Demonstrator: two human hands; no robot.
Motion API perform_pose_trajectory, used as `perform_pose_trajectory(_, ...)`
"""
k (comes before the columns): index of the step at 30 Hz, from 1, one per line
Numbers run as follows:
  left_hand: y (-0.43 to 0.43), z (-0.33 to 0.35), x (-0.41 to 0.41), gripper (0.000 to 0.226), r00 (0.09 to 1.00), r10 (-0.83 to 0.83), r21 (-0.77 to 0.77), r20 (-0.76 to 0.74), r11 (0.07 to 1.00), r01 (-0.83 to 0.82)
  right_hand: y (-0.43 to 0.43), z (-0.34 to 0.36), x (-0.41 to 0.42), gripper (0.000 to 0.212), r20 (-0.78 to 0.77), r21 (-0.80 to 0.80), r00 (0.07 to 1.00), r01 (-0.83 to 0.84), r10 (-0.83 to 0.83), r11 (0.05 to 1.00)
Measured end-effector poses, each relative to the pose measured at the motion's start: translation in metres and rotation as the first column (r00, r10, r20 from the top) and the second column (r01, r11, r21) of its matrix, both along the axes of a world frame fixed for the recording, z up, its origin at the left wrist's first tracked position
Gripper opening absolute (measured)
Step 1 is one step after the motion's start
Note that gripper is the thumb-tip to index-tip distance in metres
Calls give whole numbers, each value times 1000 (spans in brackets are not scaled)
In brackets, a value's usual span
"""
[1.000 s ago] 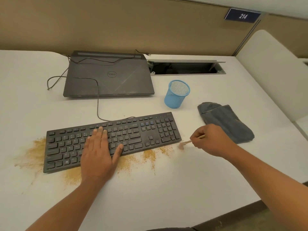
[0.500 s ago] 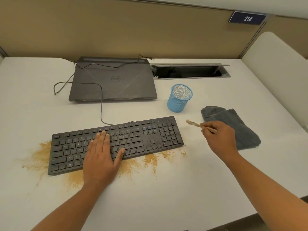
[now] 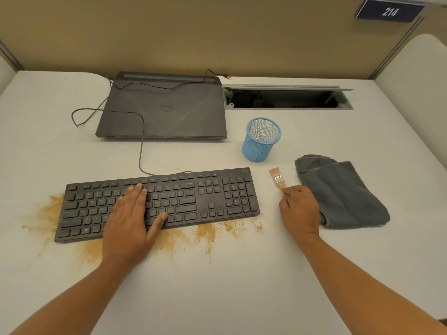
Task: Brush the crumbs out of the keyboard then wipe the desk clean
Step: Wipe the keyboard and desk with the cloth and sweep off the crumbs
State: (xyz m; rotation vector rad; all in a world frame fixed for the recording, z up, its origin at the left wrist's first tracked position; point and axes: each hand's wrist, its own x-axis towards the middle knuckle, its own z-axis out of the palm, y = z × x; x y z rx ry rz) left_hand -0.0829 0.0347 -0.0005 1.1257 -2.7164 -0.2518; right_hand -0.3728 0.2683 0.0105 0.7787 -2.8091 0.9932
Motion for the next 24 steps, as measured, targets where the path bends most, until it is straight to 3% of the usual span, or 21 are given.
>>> perform_pose_trajectory(6,-2,-3,1,86,999,-22,-26,23,999,23,-2,-5,-4,19,14,15,999,47,-48,999)
perform_pose_trajectory(15,-2,-2,0,86,1000,-21,-27,14,999,22,0,3,-9,19,156,-32,986,68,-63,997)
perform_pose_trajectory(19,-2,-3,0,87,999,-27,-24,23,999,27,13,20,-26,22,67,-60,997,54,-50,997)
perform_pose_trajectory(21,-4,-4,1,86,999,-30,-26,23,999,31,23,24,-44,28,28,-10,998,59,-59,998)
perform_pose_trajectory(24,-4,-5,1,84,999,-31,-29,25,999,32,42,24,-76,58,64,198,994,76,-91,977)
